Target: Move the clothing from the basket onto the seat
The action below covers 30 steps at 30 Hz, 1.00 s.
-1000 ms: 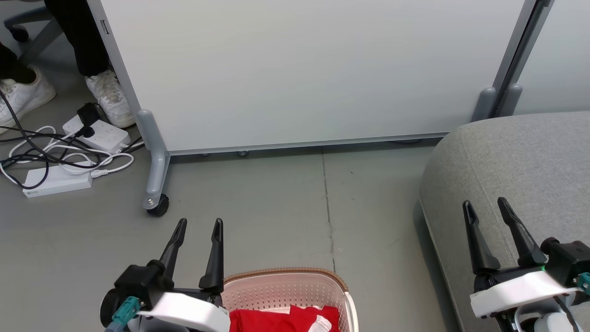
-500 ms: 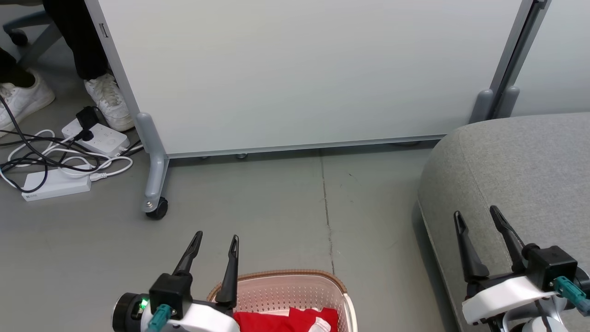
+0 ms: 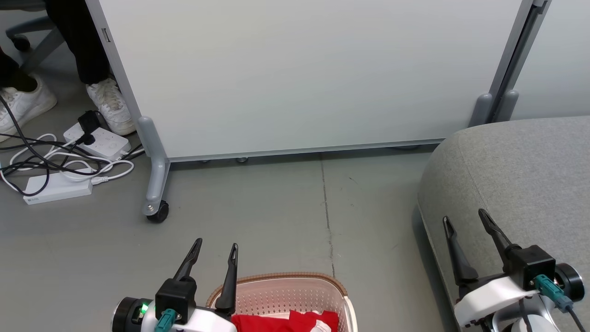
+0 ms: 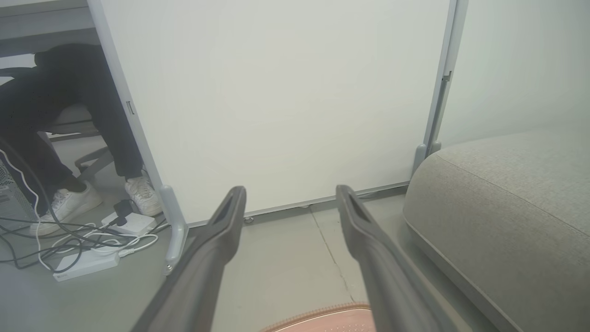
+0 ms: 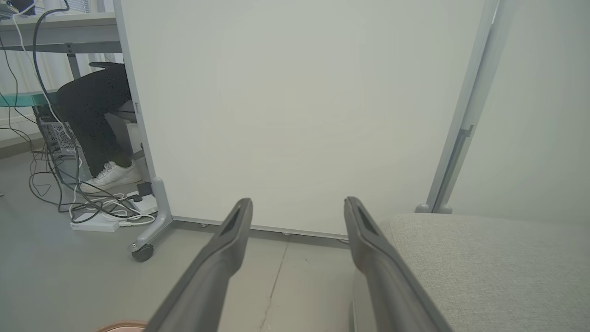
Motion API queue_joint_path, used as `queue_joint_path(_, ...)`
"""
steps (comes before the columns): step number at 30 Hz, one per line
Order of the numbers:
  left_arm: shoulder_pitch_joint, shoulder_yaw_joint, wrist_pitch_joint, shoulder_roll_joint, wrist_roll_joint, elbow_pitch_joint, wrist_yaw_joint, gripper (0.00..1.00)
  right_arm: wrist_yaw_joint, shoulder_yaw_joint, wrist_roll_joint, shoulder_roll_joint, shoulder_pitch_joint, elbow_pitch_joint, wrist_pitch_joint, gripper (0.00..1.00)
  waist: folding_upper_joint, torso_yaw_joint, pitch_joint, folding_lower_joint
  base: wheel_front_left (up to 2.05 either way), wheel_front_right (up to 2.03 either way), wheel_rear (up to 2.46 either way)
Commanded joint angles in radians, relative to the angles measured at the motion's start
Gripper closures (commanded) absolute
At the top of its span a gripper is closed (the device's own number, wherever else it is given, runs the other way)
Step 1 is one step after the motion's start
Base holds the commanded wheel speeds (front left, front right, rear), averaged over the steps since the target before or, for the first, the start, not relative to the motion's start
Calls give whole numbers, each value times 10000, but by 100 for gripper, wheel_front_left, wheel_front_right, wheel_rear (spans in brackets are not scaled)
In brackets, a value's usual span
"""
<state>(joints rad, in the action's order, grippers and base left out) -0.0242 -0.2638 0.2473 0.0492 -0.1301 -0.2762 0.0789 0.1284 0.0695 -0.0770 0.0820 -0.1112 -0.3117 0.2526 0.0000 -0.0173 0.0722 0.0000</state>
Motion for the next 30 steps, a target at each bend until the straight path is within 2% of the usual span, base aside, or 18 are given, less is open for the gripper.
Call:
queue_joint_path(1, -123, 36, 75, 34, 157, -47, -55, 0, 40, -26, 200, 14, -111, -74, 91, 0, 0, 0, 1, 0, 0, 0, 0)
queue_joint_path(8, -224, 36, 191, 30, 364, -272, -82, 0, 34, -24, 685, -26, -243, -253, 141, 0, 0, -11, -4, 0, 0, 0, 0)
queue_joint_path(30, -278, -26, 180, 28, 162, -384, -211, 0, 34, -88, 494, -113, -244, -386, 129, 0, 0, -5, -49, 0, 0, 0, 0)
